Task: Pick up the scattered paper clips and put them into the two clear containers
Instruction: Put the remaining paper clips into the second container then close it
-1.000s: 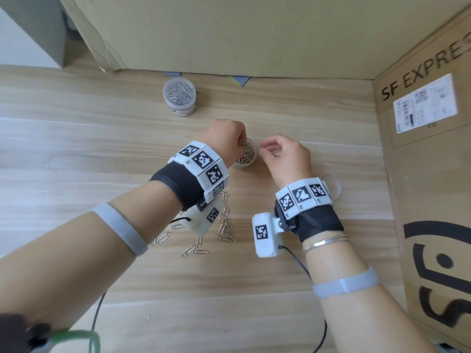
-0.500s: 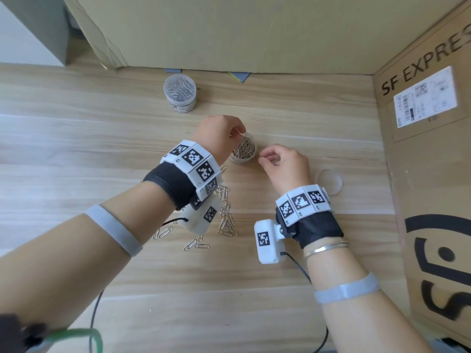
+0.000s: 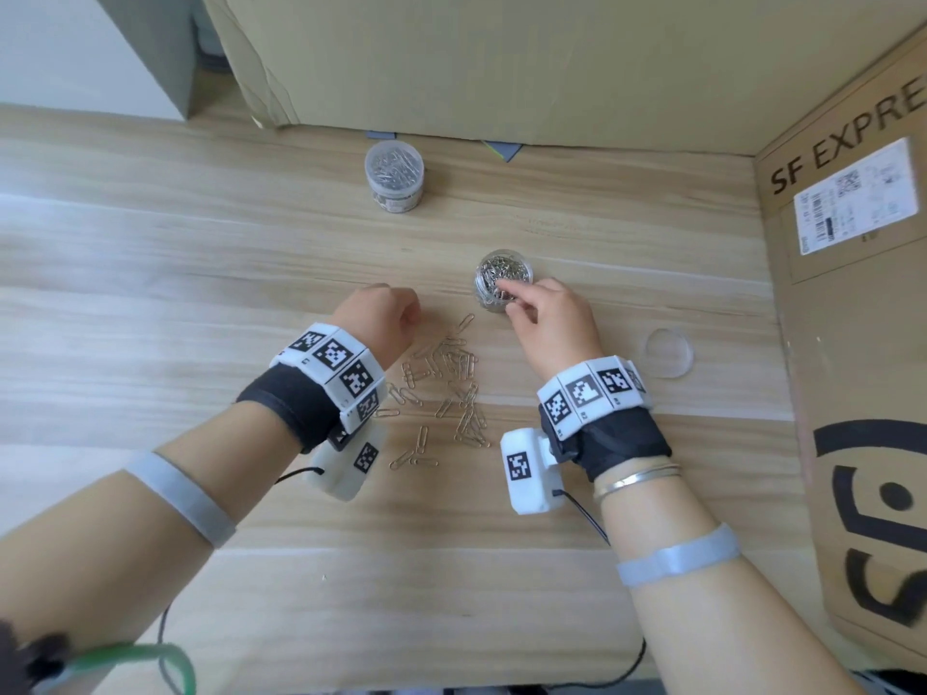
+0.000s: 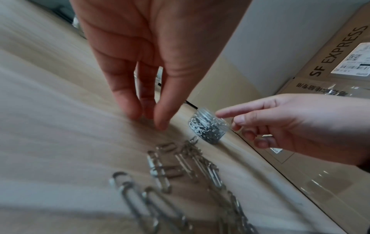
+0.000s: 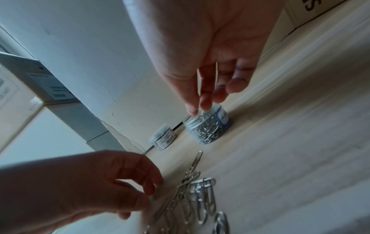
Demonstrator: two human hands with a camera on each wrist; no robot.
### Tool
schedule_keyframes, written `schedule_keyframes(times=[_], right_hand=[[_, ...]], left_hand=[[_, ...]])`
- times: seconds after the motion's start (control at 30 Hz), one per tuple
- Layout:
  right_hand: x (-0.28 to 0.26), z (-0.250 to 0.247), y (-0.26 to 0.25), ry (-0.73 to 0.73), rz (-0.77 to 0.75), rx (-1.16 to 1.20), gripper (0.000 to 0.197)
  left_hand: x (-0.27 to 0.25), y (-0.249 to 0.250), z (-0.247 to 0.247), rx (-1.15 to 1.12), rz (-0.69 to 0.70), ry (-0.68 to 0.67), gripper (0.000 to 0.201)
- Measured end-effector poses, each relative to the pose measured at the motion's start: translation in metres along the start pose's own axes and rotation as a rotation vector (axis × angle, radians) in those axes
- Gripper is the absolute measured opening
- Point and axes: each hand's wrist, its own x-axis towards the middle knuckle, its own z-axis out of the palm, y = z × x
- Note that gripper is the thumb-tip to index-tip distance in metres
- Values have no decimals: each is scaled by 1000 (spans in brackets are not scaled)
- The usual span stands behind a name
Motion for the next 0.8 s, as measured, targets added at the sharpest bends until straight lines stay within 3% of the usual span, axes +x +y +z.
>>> schedule_keyframes(times=[0.1, 0.2, 0.47, 0.8], right_hand=[[-8, 4, -5, 56, -42, 37, 26], [-17, 13, -12, -44, -71, 13, 25], [-27, 37, -16, -236, -82, -139, 46], [-42, 44, -15, -200, -43, -56, 28]], left_hand=[[-9, -10, 1, 12, -27, -25, 30], [-15, -15, 2, 33, -29, -24, 32], [-25, -25, 9, 8, -14, -25, 32], [-46, -42, -3, 187, -4, -144, 66]])
